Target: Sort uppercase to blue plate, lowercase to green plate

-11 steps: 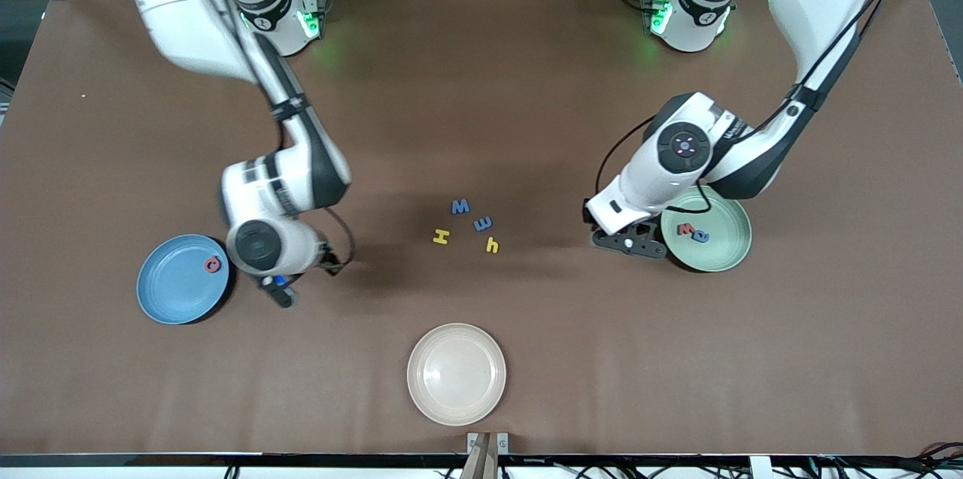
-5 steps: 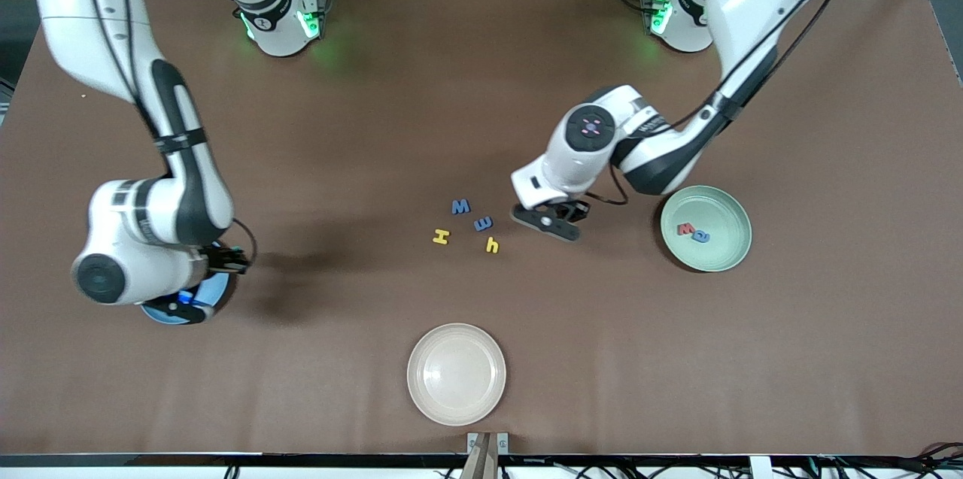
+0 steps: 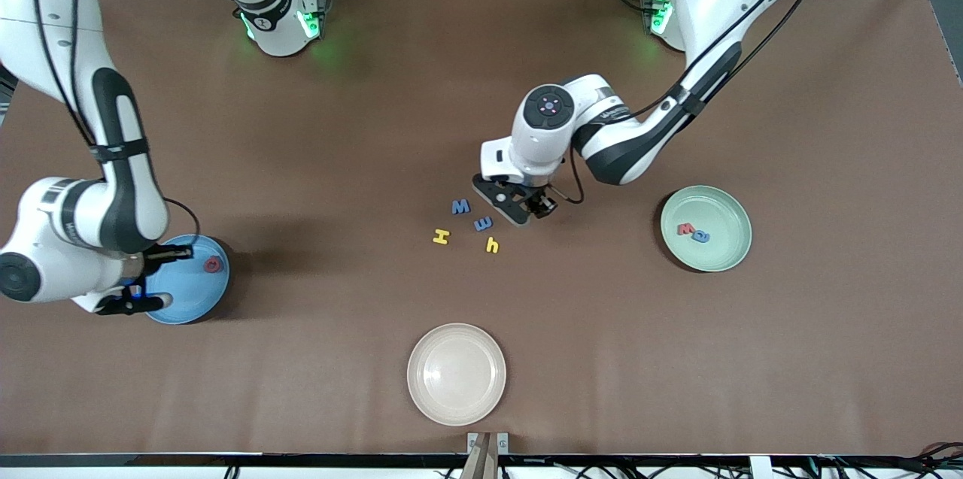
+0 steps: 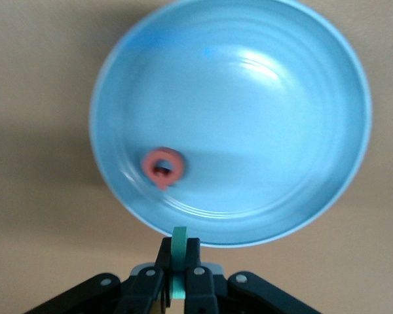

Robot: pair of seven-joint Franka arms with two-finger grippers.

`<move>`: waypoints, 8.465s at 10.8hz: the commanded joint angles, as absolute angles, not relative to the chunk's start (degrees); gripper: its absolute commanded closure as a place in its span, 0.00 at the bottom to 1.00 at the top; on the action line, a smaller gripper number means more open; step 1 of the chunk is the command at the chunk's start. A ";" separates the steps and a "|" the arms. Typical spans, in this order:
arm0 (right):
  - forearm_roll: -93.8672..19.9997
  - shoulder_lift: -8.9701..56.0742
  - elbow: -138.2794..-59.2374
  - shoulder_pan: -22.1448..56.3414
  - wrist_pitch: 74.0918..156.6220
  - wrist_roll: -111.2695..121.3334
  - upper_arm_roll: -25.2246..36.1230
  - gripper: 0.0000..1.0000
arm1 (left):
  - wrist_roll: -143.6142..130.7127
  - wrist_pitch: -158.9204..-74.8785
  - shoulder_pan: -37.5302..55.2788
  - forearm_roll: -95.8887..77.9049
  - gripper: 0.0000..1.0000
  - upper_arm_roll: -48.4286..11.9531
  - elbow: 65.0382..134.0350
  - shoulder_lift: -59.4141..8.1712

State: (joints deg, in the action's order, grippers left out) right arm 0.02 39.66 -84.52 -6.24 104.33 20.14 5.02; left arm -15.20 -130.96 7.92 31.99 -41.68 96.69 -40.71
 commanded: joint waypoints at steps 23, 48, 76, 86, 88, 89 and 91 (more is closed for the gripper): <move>-0.18 40.34 -83.94 -7.38 104.33 23.64 3.78 0.00 | -7.47 -147.83 26.10 36.74 0.41 -24.35 90.88 -49.48; -1.14 40.34 -84.29 -7.47 104.59 23.64 3.78 0.00 | -8.53 -149.24 26.89 36.12 0.42 -23.12 89.47 -51.68; -1.14 39.99 -84.20 -5.54 104.07 18.92 3.60 0.00 | -8.70 -150.73 25.49 32.96 0.63 -22.41 87.45 -52.65; -6.40 37.27 -83.50 1.14 98.35 7.66 2.11 0.00 | -8.88 -149.77 25.49 28.57 0.76 -22.41 87.45 -51.33; -6.50 36.48 -83.50 3.94 97.56 3.71 2.11 0.00 | -8.88 -148.37 25.49 28.39 0.76 -22.85 87.45 -51.07; -6.42 35.78 -83.50 5.87 97.56 3.26 2.20 0.00 | -8.88 -147.58 25.49 28.13 0.77 -23.03 87.45 -50.89; -6.59 35.33 -83.58 7.64 97.56 2.03 2.02 0.00 | -8.79 -145.12 25.49 26.55 0.77 -23.03 87.36 -50.10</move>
State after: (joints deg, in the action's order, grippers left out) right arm -5.93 36.73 -83.03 6.74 98.29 3.61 1.99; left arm -8.78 -147.71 25.30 28.41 -22.99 87.42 -51.47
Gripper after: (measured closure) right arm 0.000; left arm 0.727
